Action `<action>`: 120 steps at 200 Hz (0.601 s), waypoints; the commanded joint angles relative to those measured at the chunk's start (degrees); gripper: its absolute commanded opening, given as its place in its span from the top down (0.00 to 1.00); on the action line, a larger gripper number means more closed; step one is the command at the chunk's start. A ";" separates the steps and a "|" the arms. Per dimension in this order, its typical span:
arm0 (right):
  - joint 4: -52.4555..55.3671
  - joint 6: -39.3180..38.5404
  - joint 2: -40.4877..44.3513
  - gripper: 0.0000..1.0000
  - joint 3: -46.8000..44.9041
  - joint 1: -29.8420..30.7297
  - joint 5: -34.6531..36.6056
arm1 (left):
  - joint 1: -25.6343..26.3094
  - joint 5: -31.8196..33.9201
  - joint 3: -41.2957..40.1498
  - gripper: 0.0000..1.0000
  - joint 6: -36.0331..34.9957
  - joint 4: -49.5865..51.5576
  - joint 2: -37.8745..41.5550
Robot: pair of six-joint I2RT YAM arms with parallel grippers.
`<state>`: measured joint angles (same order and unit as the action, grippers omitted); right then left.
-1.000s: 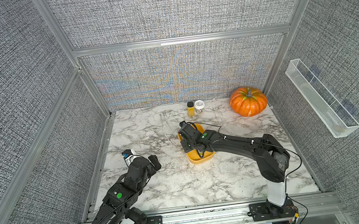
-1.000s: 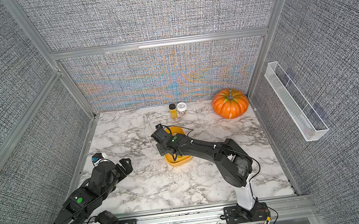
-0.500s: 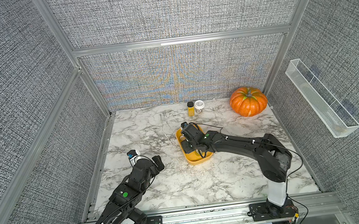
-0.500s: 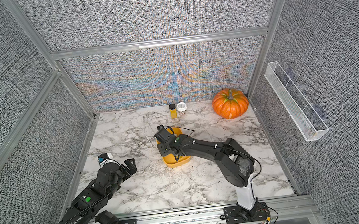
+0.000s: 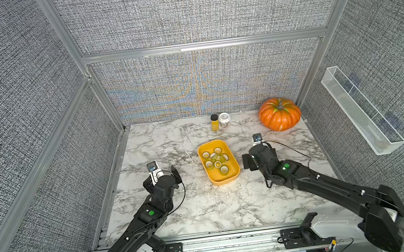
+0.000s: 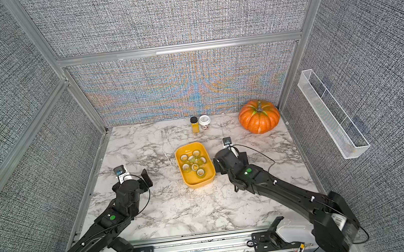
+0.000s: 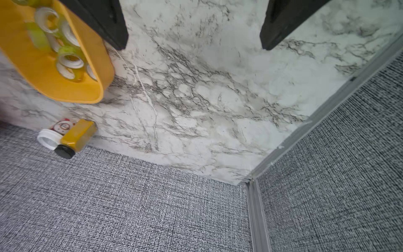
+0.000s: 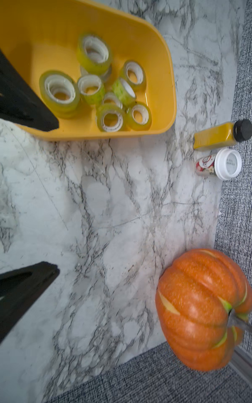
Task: Put the transparent tape into the storage box
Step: Reset both arms
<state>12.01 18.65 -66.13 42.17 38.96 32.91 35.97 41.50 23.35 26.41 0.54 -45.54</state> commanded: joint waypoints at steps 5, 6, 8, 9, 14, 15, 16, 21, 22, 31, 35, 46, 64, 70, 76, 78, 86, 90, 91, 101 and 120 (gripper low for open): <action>-14.43 -8.93 7.39 0.01 -9.47 -2.32 0.96 | -1.07 5.06 -4.32 0.00 -13.25 -19.77 -3.84; -14.76 -9.22 7.71 0.01 -9.87 -2.36 0.99 | -1.20 4.99 -4.43 0.00 -13.55 -20.30 -4.07; -15.38 -9.77 8.28 0.01 -10.50 -2.52 0.90 | -1.35 4.82 -4.87 0.00 -14.10 -21.41 -4.37; -15.63 -9.99 8.55 0.01 -10.78 -2.72 0.87 | -1.52 4.73 -5.10 0.00 -14.41 -21.96 -4.60; -16.59 -10.91 9.76 0.01 -11.99 -3.44 0.85 | -2.11 4.25 -5.82 0.00 -15.78 -24.59 -5.56; -16.76 -11.05 9.99 0.01 -12.18 -3.58 0.84 | -2.25 4.19 -6.02 0.00 -16.00 -25.09 -5.63; -16.89 -11.12 10.11 0.01 -12.37 -3.74 0.84 | -2.36 4.15 -6.20 0.00 -16.20 -25.60 -5.93; -17.37 -11.58 11.02 0.01 -13.18 -4.76 0.94 | -3.07 4.20 -7.02 0.00 -17.10 -28.35 -7.01; -17.46 -11.64 11.15 0.01 -13.35 -4.94 0.93 | -3.26 4.20 -7.14 0.00 -17.40 -28.94 -7.23; -17.79 -11.34 12.05 0.01 -14.07 -7.09 0.87 | -4.30 3.94 -6.68 0.00 -18.68 -30.06 -8.61; -18.05 -11.05 12.20 0.01 -14.40 -8.08 0.56 | -4.70 3.41 -6.27 0.00 -19.51 -30.49 -9.22; -19.51 -11.10 12.08 0.01 -15.19 -10.74 -1.26 | -6.04 2.89 -6.66 0.00 -23.30 -35.72 -11.61; -25.15 -11.34 10.93 0.01 -17.74 -13.46 -0.32 | -8.92 1.37 -7.35 0.00 -28.35 -44.04 -16.43; -27.89 -11.65 10.36 0.01 -18.89 -14.24 -0.03 | -10.09 0.56 -7.73 0.00 -29.28 -46.76 -18.24; -30.65 -11.91 9.65 0.01 -20.19 -15.02 0.11 | -11.41 -0.52 -8.01 0.00 -29.33 -48.91 -20.05; -31.52 -12.07 9.34 0.01 -20.48 -15.29 0.13 | -11.70 -0.95 -8.09 0.00 -29.30 -49.37 -20.67; -34.84 -12.81 7.75 0.01 -21.49 -16.40 -0.12 | -13.25 -2.56 -7.98 0.00 -28.90 -50.43 -22.62; -36.16 -13.14 6.86 0.01 -21.88 -16.86 -0.07 | -13.79 -3.04 -8.04 0.00 -28.84 -51.14 -23.56; -36.48 -13.22 6.61 0.01 -21.96 -17.05 -0.05 | -13.93 -3.15 -8.09 0.00 -28.86 -51.42 -23.77; -38.17 -13.82 4.00 0.01 -21.80 -18.00 1.07 | -14.92 -3.79 -9.25 0.00 -29.04 -55.78 -26.03; -42.45 -14.49 -0.23 0.01 -22.01 -19.58 2.55 | -17.13 -5.84 -11.81 0.00 -29.23 -65.52 -30.82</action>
<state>-19.70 6.11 -62.81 20.51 20.82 33.50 20.82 39.55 13.32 -0.84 -49.65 -72.31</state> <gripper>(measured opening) 0.993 0.998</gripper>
